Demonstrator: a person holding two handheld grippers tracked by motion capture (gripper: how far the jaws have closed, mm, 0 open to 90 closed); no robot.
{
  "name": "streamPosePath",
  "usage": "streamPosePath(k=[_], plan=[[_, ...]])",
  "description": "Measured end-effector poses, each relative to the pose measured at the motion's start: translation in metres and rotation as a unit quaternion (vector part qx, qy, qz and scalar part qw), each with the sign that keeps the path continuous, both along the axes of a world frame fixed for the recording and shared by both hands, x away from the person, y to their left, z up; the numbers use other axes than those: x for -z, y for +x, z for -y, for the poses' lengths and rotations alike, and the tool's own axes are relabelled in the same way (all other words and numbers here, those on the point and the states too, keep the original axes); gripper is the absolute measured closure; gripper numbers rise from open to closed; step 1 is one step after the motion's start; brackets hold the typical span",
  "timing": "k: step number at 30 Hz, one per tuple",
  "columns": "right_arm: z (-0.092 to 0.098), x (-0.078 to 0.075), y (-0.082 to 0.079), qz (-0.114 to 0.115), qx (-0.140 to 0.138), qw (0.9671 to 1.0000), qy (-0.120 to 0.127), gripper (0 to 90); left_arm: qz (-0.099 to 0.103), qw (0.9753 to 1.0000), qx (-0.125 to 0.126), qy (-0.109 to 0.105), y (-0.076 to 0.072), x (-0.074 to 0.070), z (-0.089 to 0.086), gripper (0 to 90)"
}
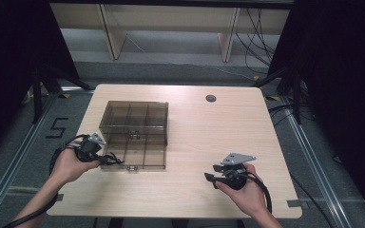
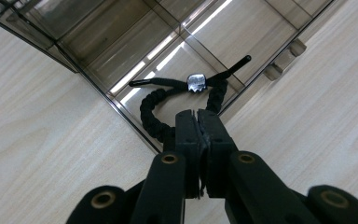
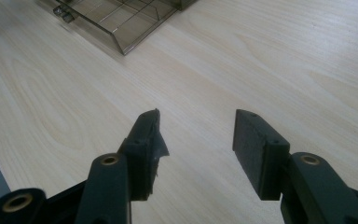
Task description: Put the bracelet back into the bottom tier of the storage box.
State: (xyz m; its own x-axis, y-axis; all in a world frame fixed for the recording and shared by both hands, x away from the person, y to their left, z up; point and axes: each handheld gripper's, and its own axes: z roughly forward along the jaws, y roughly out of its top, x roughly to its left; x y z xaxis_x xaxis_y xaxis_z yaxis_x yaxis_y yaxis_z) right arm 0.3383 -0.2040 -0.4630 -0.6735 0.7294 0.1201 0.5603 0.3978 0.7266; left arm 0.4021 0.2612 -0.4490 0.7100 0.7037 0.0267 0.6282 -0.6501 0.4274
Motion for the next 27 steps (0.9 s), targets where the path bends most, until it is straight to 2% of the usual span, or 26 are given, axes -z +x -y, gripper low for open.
streamPosePath(k=[3,7,9,10,13,14,17,18,20,27], plan=[[0.0,0.0,0.0,0.001,0.001,1.0,-0.002,52.0,-0.005,0.9999,-0.011,-0.004,0.003,0.003,-0.001,88.3],[0.0,0.001,0.0,0.004,-0.001,1.0,-0.005,51.9,-0.02,0.9997,-0.011,0.001,0.008,0.008,-0.001,89.3],[0.0,0.001,0.0,0.004,-0.002,1.0,-0.005,51.9,-0.019,0.9996,-0.018,-0.009,0.009,0.011,0.0,89.5],[0.0,0.001,0.0,0.003,-0.001,1.0,-0.005,51.9,-0.026,0.9995,-0.017,-0.003,0.011,0.01,-0.001,89.5],[0.0,0.001,0.0,0.003,-0.002,1.0,-0.006,51.9,-0.026,0.9994,-0.024,-0.004,0.013,0.012,0.001,89.5],[0.0,0.001,0.0,0.003,-0.002,1.0,-0.006,51.8,-0.033,0.9993,-0.018,0.001,0.014,0.011,0.0,89.5],[0.0,0.001,0.0,0.003,-0.002,1.0,-0.005,51.8,-0.039,0.999,-0.021,0.002,0.017,0.012,0.001,89.5],[0.0,0.001,0.0,0.003,-0.002,1.0,-0.005,51.8,-0.039,0.9989,-0.028,-0.004,0.018,0.013,0.002,89.5],[0.0,0.001,0.0,0.003,-0.003,1.0,-0.006,51.8,-0.047,0.9986,-0.022,0.003,0.02,0.014,0.001,89.6],[-0.001,0.001,0.0,-0.005,0.001,1.0,-0.003,51.7,-0.065,0.9972,-0.036,0.008,0.027,0.02,0.004,89.5]])
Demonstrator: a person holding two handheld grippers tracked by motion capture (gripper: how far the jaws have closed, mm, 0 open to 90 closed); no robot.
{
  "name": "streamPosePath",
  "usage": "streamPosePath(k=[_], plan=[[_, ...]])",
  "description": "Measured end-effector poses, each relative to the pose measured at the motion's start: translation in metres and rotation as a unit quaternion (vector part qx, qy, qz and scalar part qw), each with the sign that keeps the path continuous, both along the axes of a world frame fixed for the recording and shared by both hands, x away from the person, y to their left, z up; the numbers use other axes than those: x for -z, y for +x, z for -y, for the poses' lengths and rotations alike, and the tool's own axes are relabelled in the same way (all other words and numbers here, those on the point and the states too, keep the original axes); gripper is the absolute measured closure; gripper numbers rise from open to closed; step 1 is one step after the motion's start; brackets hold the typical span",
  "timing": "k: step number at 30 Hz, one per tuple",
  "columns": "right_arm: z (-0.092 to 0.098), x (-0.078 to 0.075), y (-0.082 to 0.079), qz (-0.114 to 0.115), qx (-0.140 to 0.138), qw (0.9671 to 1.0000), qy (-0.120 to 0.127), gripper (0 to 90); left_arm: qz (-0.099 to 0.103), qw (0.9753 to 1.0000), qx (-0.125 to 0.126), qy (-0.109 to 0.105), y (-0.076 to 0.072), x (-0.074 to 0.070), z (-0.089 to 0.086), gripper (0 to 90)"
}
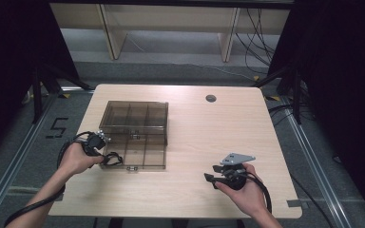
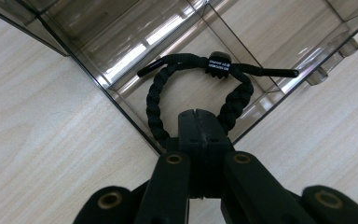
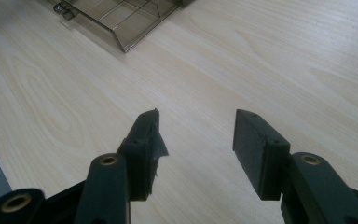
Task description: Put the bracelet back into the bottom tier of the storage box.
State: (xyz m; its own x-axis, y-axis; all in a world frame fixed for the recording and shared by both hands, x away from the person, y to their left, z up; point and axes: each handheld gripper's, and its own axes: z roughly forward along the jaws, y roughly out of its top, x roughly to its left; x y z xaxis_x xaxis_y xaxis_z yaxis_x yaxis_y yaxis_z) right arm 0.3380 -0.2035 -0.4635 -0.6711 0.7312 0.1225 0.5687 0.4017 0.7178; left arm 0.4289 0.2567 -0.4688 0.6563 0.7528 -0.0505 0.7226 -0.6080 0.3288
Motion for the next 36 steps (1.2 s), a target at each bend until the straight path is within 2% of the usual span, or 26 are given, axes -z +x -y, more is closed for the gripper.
streamPosePath(k=[6,12,13,14,15,18,22,25,26,27,28,29,32,33,34,36], plan=[[0.0,0.0,0.0,-0.001,-0.001,1.0,-0.001,51.6,-0.007,1.0,0.0,0.001,0.003,0.004,0.001,89.5],[0.0,0.0,0.0,-0.001,-0.001,1.0,0.0,51.5,0.003,1.0,-0.001,0.006,0.002,0.002,0.001,88.4],[0.0,0.0,0.0,-0.001,-0.001,1.0,0.0,51.5,0.006,1.0,0.004,0.005,0.002,0.001,0.0,87.9],[0.0,0.0,0.0,-0.001,-0.001,1.0,-0.001,51.5,0.009,1.0,-0.002,0.003,0.001,0.0,0.0,87.2],[0.0,0.001,0.001,0.007,-0.004,1.0,-0.003,51.5,0.011,0.9999,-0.001,0.001,0.001,0.0,-0.001,86.7],[0.0,0.001,0.0,0.003,-0.002,1.0,-0.001,51.5,0.019,0.9998,-0.005,-0.004,-0.001,-0.004,-0.002,85.1],[0.0,0.001,0.0,0.002,-0.002,1.0,-0.001,51.5,0.041,0.999,-0.01,-0.015,-0.004,-0.012,-0.004,82.1],[-0.001,0.001,-0.001,-0.012,0.004,0.9999,0.001,51.4,0.061,0.9975,-0.016,-0.032,-0.009,-0.019,-0.005,78.4],[-0.001,0.001,-0.001,-0.012,0.004,0.9999,0.0,51.3,0.071,0.9963,-0.025,-0.04,-0.012,-0.02,-0.005,76.7],[-0.001,0.001,-0.001,-0.012,0.003,0.9999,0.0,51.3,0.074,0.9962,-0.02,-0.039,-0.015,-0.024,-0.007,75.0],[-0.003,0.003,-0.001,-0.002,0.009,0.9999,0.013,51.2,0.08,0.9954,-0.026,-0.045,-0.017,-0.026,-0.007,72.9],[-0.002,0.003,-0.001,-0.003,0.008,0.9999,0.013,51.2,0.093,0.9936,-0.031,-0.055,-0.02,-0.026,-0.008,71.6],[-0.002,0.002,-0.001,-0.01,0.004,0.9999,0.004,51.0,0.106,0.9915,-0.034,-0.067,-0.03,-0.033,-0.012,66.5],[-0.002,0.002,-0.001,-0.01,0.004,0.9999,0.004,51.0,0.112,0.9897,-0.047,-0.075,-0.034,-0.034,-0.012,64.2],[-0.002,0.002,-0.001,-0.01,0.004,0.9999,0.004,51.0,0.114,0.99,-0.041,-0.072,-0.038,-0.036,-0.014,61.7],[-0.002,0.001,-0.001,-0.011,0.004,0.9999,0.003,50.9,0.129,0.9875,-0.047,-0.078,-0.046,-0.037,-0.015,57.3]])
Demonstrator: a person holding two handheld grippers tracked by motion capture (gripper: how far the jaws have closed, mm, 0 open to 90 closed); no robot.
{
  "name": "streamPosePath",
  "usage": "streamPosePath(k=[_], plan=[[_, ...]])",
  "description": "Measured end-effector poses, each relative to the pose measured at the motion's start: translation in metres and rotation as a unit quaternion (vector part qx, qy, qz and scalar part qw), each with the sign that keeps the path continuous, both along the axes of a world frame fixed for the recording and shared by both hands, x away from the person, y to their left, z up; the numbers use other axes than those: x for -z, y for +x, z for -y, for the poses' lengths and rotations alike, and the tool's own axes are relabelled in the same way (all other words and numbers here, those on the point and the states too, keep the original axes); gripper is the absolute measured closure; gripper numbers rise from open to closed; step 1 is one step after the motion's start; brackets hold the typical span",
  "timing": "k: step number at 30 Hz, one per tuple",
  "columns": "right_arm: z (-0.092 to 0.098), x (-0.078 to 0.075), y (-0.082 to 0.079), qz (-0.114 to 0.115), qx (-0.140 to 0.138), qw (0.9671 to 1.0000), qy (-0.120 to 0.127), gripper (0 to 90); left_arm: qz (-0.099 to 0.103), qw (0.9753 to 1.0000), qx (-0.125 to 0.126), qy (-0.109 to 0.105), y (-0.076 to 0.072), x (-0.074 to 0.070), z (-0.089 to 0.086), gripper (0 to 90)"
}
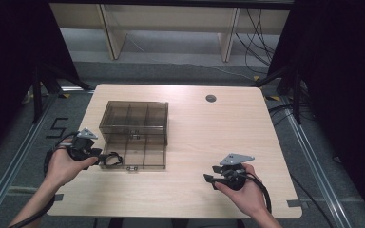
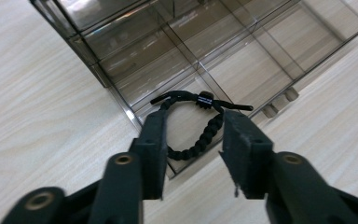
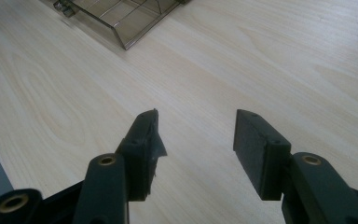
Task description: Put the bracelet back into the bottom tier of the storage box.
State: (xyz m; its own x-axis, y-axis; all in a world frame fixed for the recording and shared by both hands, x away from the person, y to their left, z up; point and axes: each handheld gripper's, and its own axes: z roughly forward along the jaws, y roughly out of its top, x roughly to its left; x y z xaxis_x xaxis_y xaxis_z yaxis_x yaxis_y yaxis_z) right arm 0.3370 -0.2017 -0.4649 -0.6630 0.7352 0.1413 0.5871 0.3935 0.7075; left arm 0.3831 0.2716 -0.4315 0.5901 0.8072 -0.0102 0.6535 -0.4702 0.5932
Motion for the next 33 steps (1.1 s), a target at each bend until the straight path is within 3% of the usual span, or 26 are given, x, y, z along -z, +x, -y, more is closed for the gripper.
streamPosePath(k=[2,4,5,10,12,15,16,20,21,25,26,28,30,33], plan=[[0.0,0.0,0.0,-0.001,-0.003,1.0,0.0,50.8,0.013,0.9998,-0.01,-0.009,-0.009,0.0,0.0,52.8],[0.001,0.001,0.001,0.004,-0.009,1.0,0.001,50.7,0.011,0.9999,-0.003,-0.009,-0.017,0.001,-0.001,49.6],[0.0,0.0,0.0,-0.005,-0.002,1.0,0.001,50.6,0.019,0.9997,-0.009,-0.015,-0.022,0.002,0.001,47.8],[0.001,0.0,0.0,-0.001,-0.004,1.0,-0.001,50.3,0.024,0.9997,0.001,-0.002,-0.044,0.007,0.005,39.8],[0.001,0.001,0.001,0.0,-0.006,1.0,-0.001,50.3,0.028,0.9996,-0.006,-0.008,-0.054,0.013,0.009,37.1],[0.001,0.001,0.001,0.006,-0.01,0.9999,-0.001,50.1,0.018,0.9997,-0.01,-0.01,-0.065,0.023,0.018,33.3],[0.001,0.001,0.001,0.003,-0.005,1.0,-0.003,50.1,0.015,0.9999,-0.004,-0.002,-0.068,0.026,0.02,32.3],[0.001,0.001,0.0,0.001,-0.004,1.0,-0.008,50.0,0.008,0.9999,-0.007,0.008,-0.074,0.035,0.027,27.5],[0.001,0.001,0.001,0.003,-0.005,1.0,-0.006,50.0,0.01,0.9999,-0.009,-0.004,-0.076,0.038,0.028,26.9],[0.001,0.001,0.001,0.003,-0.005,1.0,-0.007,50.0,0.013,0.9997,-0.021,-0.002,-0.078,0.05,0.031,26.7],[0.001,0.001,0.0,0.004,-0.005,1.0,-0.007,50.0,-0.003,0.9998,-0.009,0.015,-0.078,0.051,0.03,26.9],[0.001,0.001,0.001,0.008,-0.003,1.0,-0.002,50.0,-0.009,0.9999,-0.01,0.004,-0.077,0.054,0.033,26.0],[0.001,0.001,0.001,0.005,-0.002,1.0,0.0,49.9,-0.003,0.9999,-0.01,-0.003,-0.076,0.055,0.034,26.3],[0.002,0.001,0.001,0.001,-0.006,1.0,-0.004,50.0,0.0,0.9999,-0.007,0.01,-0.075,0.053,0.032,26.5]])
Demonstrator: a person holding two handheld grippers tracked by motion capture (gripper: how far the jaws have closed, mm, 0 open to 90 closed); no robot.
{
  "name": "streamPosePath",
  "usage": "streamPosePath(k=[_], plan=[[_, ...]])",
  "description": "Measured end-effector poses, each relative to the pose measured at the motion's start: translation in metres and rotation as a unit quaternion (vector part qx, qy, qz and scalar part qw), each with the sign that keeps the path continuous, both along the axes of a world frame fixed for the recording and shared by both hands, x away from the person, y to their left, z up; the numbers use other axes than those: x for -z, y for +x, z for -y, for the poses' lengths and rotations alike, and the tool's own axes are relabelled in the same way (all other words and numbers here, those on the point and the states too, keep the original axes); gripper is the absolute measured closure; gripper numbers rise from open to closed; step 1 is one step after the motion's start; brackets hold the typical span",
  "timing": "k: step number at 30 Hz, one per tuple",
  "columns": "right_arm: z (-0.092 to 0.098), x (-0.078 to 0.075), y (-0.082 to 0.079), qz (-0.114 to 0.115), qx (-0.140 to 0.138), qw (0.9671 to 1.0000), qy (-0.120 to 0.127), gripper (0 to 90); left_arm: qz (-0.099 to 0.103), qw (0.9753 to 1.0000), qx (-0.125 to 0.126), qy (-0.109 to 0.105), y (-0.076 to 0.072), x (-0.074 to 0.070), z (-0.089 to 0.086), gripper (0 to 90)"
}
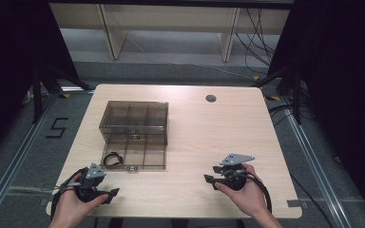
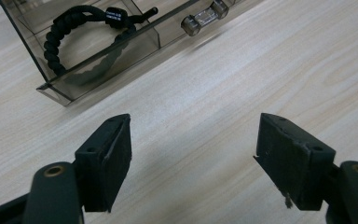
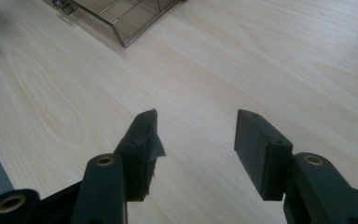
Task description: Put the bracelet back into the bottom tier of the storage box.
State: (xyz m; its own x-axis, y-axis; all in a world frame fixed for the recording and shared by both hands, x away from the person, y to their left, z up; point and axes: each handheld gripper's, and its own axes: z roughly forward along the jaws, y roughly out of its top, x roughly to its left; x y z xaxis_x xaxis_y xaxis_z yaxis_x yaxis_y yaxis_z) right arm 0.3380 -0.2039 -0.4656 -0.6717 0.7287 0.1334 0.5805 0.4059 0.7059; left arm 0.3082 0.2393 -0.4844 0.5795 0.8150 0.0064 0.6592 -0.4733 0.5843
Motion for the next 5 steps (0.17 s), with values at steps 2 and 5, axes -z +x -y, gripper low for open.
streamPosePath(k=[2,5], plan=[[0.0,0.0002,-0.0001,0.0,0.0,1.0,-0.001,49.9,-0.005,0.9999,0.003,-0.011,0.0004,0.0014,-0.0014,26.5],[0.0,0.0013,0.0007,0.005,-0.005,1.0,-0.002,49.9,-0.003,1.0,0.002,-0.009,0.0008,0.0014,-0.0026,26.4]])
